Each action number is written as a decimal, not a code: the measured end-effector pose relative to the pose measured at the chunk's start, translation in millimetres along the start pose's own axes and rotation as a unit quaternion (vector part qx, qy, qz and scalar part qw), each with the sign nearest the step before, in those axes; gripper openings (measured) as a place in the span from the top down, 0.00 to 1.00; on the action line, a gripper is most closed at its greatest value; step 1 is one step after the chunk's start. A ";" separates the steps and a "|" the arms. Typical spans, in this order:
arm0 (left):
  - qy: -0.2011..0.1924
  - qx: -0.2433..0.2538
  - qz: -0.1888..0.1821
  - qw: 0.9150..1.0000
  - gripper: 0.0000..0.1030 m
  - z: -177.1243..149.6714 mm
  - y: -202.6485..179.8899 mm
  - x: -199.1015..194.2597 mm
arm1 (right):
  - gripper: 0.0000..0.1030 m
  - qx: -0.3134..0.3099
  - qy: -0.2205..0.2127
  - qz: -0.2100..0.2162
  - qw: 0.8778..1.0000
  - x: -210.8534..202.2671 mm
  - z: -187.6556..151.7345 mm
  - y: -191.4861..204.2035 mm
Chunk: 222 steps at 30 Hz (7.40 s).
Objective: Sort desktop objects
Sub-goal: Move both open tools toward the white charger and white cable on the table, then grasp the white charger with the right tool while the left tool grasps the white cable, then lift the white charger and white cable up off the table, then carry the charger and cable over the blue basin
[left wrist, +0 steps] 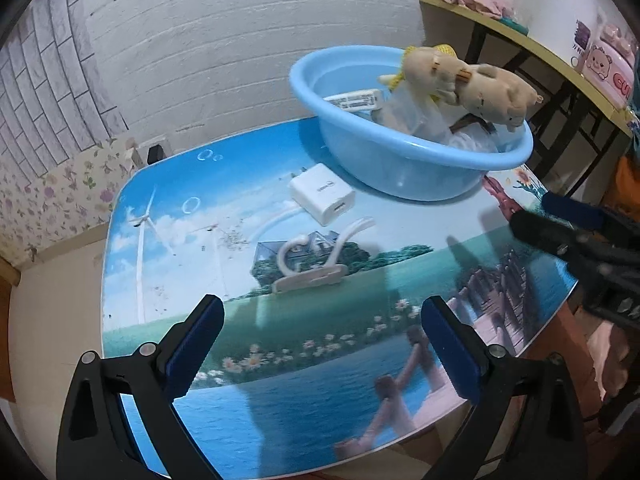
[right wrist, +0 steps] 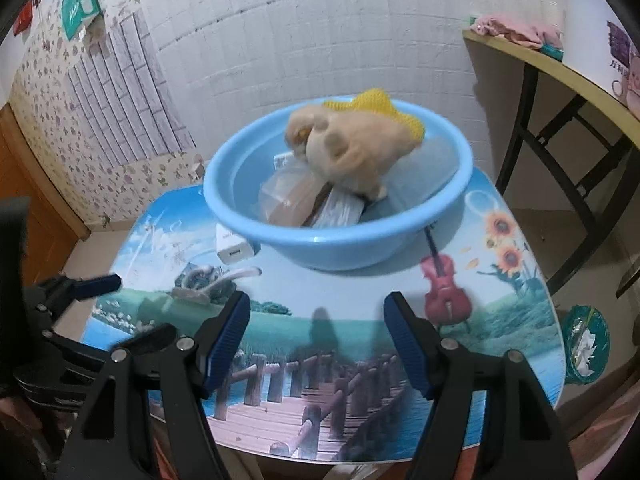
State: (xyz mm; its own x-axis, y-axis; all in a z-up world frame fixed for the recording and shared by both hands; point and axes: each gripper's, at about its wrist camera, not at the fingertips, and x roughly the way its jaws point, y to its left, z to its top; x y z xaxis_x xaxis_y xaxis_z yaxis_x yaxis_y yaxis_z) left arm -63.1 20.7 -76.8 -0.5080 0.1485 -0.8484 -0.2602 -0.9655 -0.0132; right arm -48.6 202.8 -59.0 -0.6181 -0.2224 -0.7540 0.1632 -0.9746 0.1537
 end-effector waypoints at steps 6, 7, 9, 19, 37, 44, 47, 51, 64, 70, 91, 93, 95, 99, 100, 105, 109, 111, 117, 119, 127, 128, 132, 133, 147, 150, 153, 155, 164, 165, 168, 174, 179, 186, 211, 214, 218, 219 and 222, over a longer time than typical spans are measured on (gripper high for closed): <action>-0.011 0.017 0.012 1.000 0.04 -7.6 23.0 -4.6 | 0.33 -0.018 0.016 0.008 1.000 17.9 -13.0 12.0; -0.009 0.013 0.009 1.000 0.04 -8.4 28.5 -4.0 | 0.33 -0.013 0.022 0.011 1.000 21.6 -14.3 12.2; -0.006 0.004 0.006 1.000 0.04 -9.3 39.3 -1.1 | 0.33 -0.005 0.028 0.014 0.999 27.3 -14.1 12.3; 0.002 0.007 -0.026 1.000 0.04 -1.4 55.1 24.2 | 0.33 -0.006 0.035 0.018 0.999 48.6 -3.7 26.6; 0.020 0.009 -0.078 0.997 0.04 12.6 28.3 71.3 | 0.33 0.012 0.052 0.006 0.999 64.2 1.1 19.5; 0.009 0.018 -0.075 0.997 0.48 9.0 29.0 67.6 | 0.33 0.004 0.056 0.016 0.998 64.5 0.7 24.0; 0.007 0.014 -0.071 0.997 0.48 8.6 33.5 66.9 | 0.33 -0.005 0.056 0.021 0.998 64.8 0.5 28.9; 0.006 0.002 -0.072 0.997 0.48 7.8 45.0 65.1 | 0.33 -0.011 0.058 0.025 0.998 66.1 1.3 34.0; -0.002 -0.044 -0.051 0.998 0.47 -12.7 99.7 53.1 | 0.33 -0.035 0.067 0.043 0.996 94.3 11.0 76.6; -0.009 -0.067 -0.045 0.997 0.47 -15.4 117.4 51.5 | 0.33 -0.038 0.060 0.004 0.997 109.6 17.9 93.1; -0.025 -0.071 -0.053 0.996 0.47 -16.0 132.7 53.4 | 0.62 -0.037 0.075 -0.025 0.996 140.3 42.2 111.5; -0.026 -0.072 -0.052 0.996 0.47 -16.3 133.8 53.0 | 0.63 -0.044 0.075 -0.023 0.996 139.1 40.9 112.6; -0.026 -0.074 -0.052 0.996 0.47 -16.9 133.5 52.3 | 0.63 -0.052 0.075 -0.023 0.996 136.8 38.3 114.5; -0.024 -0.070 -0.052 0.996 0.47 -18.6 129.7 49.2 | 0.63 -0.053 0.080 -0.017 0.995 130.5 34.2 113.2; -0.025 -0.068 -0.052 0.996 0.47 -19.0 127.7 47.8 | 0.63 -0.053 0.080 -0.017 0.995 128.3 33.1 111.9; -0.026 -0.065 -0.053 0.996 0.47 -21.4 119.4 41.6 | 0.63 -0.051 0.082 -0.015 0.995 116.4 27.5 102.0; -0.024 -0.060 -0.055 0.996 0.47 -25.1 105.6 36.6 | 0.63 -0.049 0.083 -0.017 0.995 105.8 20.1 91.1; -0.023 -0.061 -0.054 0.996 0.47 -26.9 100.5 35.5 | 0.63 -0.048 0.084 -0.017 0.995 100.9 16.8 86.0; -0.015 -0.063 -0.048 0.997 0.47 -32.9 84.3 35.6 | 0.63 -0.045 0.084 -0.021 0.995 85.2 5.5 66.4; -0.012 -0.067 -0.043 0.997 0.47 -33.6 82.0 36.4 | 0.63 -0.043 0.083 -0.022 0.995 80.4 2.1 60.7; -0.007 -0.081 -0.026 0.996 0.47 -29.9 80.6 40.0 | 0.63 -0.030 0.077 -0.044 0.996 55.5 -13.5 18.7; -0.007 -0.082 -0.024 0.996 0.47 -29.5 80.4 40.6 | 0.63 -0.026 0.076 -0.048 0.996 52.3 -15.3 12.7; -0.005 -0.085 -0.016 0.996 0.47 -26.7 80.6 44.7 | 0.63 -0.005 0.074 -0.062 0.995 42.3 -21.1 -12.1; -0.005 -0.086 -0.014 0.996 0.46 -25.9 80.0 45.5 | 0.63 -0.004 0.074 -0.066 0.995 40.8 -22.2 -16.5; -0.002 -0.095 -0.011 0.995 0.27 -8.8 67.4 59.4 | 0.55 -0.041 0.071 -0.038 0.996 32.8 -29.1 -27.7; -0.003 -0.099 -0.008 0.995 0.23 -5.5 69.0 62.7 | 0.47 -0.042 0.064 -0.035 0.996 32.5 -27.9 -31.3; -0.005 -0.101 -0.002 0.995 0.23 -2.2 69.5 65.8 | 0.47 -0.044 0.063 -0.031 0.997 34.4 -27.6 -33.7; -0.006 -0.103 -0.001 0.995 0.23 -0.9 70.5 67.4 | 0.47 -0.043 0.063 -0.030 0.997 35.1 -27.6 -33.9; -0.013 -0.094 0.001 0.996 0.47 1.7 69.1 67.2 | 0.47 -0.043 0.065 -0.026 0.997 46.0 -26.6 -33.6; -0.012 -0.094 0.001 0.995 0.47 0.8 68.7 66.4 | 0.47 -0.045 0.063 -0.027 0.997 45.8 -26.4 -33.7; -0.013 -0.096 -0.004 0.995 0.47 -2.2 68.2 63.7 | 0.53 -0.044 0.060 -0.022 0.997 45.3 -26.1 -34.8; -0.014 -0.097 -0.008 0.995 0.47 -7.4 64.9 57.3 | 0.63 -0.043 0.057 -0.013 0.997 41.3 -27.3 -37.6; -0.023 -0.093 -0.011 0.995 0.47 -7.4 58.4 45.6 | 0.63 -0.034 0.047 -0.008 0.998 33.2 -25.0 -42.5; -0.052 -0.081 -0.016 0.995 0.47 1.7 47.0 17.4 | 0.63 -0.038 0.024 0.002 0.999 13.1 -18.4 -39.7; -0.099 -0.055 -0.027 0.993 0.47 17.6 21.8 -29.7 | 0.63 -0.051 0.010 0.009 0.999 -27.5 -6.2 -34.2; -0.098 -0.051 -0.029 0.993 0.47 18.8 19.4 -31.6 | 0.63 -0.050 0.006 0.011 0.999 -29.9 -4.9 -34.8; -0.103 -0.051 -0.034 0.993 0.47 22.4 18.2 -37.8 | 0.63 -0.054 -0.004 0.012 0.998 -37.1 -1.7 -35.2; -0.107 -0.050 -0.035 0.992 0.47 24.1 17.5 -40.3 | 0.63 -0.053 -0.007 0.014 0.999 -39.6 -0.6 -36.1; -0.113 -0.045 -0.037 0.992 0.47 28.8 13.2 -44.1 | 0.63 -0.046 -0.015 0.015 0.999 -45.7 3.0 -38.9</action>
State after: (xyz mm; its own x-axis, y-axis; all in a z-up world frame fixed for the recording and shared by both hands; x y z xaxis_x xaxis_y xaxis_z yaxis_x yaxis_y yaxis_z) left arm -67.8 7.6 -24.2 -0.6635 0.2534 -0.7040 -0.2340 -0.9640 -0.1264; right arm -29.1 250.8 -28.6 -0.6346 -0.2535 -0.7301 0.2510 -0.9611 0.1155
